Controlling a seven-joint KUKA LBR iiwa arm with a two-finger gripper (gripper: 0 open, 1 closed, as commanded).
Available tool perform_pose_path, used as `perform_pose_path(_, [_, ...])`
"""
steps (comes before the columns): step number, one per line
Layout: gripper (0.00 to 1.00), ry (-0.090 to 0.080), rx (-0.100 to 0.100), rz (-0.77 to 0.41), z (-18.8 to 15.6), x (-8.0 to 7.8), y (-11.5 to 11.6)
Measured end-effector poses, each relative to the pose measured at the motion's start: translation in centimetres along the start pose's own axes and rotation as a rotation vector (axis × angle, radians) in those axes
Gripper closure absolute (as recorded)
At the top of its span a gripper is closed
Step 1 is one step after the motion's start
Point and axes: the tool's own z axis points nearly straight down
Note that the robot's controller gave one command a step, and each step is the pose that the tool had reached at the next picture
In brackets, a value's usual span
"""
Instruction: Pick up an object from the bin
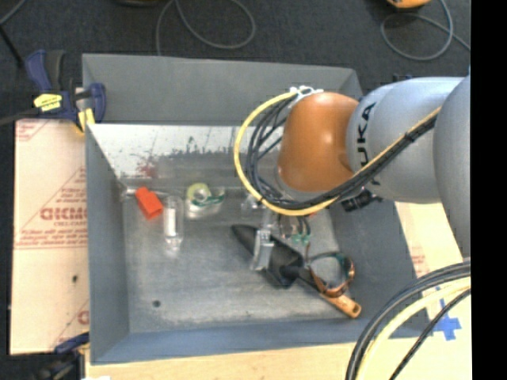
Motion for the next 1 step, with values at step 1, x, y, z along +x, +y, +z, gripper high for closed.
perform_pose_path(1, [0.00,0.009,0.002,-0.035,1.56,0.69,-3.34])
